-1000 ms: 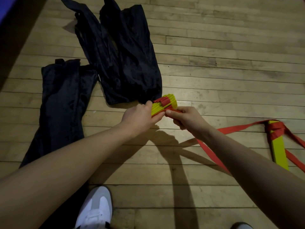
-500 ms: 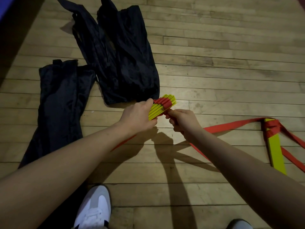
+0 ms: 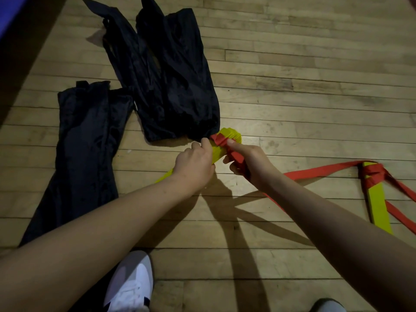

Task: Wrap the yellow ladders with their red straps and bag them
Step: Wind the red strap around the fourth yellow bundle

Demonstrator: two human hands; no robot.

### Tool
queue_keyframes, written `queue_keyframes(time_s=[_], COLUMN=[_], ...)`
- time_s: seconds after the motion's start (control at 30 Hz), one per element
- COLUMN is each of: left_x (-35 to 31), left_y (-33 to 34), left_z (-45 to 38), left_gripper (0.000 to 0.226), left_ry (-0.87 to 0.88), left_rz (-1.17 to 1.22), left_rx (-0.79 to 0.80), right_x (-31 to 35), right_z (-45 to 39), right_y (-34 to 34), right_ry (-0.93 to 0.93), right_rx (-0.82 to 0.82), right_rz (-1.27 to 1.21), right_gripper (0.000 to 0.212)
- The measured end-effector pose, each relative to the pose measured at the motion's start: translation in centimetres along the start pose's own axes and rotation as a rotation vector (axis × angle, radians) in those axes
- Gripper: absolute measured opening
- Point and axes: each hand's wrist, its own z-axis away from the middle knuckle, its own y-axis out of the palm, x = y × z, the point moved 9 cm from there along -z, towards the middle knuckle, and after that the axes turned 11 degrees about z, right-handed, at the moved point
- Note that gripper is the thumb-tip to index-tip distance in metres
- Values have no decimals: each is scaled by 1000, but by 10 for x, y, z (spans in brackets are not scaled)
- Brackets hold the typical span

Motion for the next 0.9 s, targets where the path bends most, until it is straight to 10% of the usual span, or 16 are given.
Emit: queue_keyframes(time_s=[0.27, 0.63, 0.9], left_x=[5, 1, 5], left_y=[2, -20, -7], left_z=[0, 2, 4], left_gripper=[48, 50, 64], left_ry=[-101, 21, 116], left_rz=[271, -111, -33], left_rx=[268, -50, 34], right_x=[-4, 4, 3], right_z=[5, 9, 19], right_y=[-6, 0, 0], right_ry=[11, -35, -74], right_rx=[-6, -79, -75], right_rz=[61, 212, 294], right_gripper=[28, 21, 20])
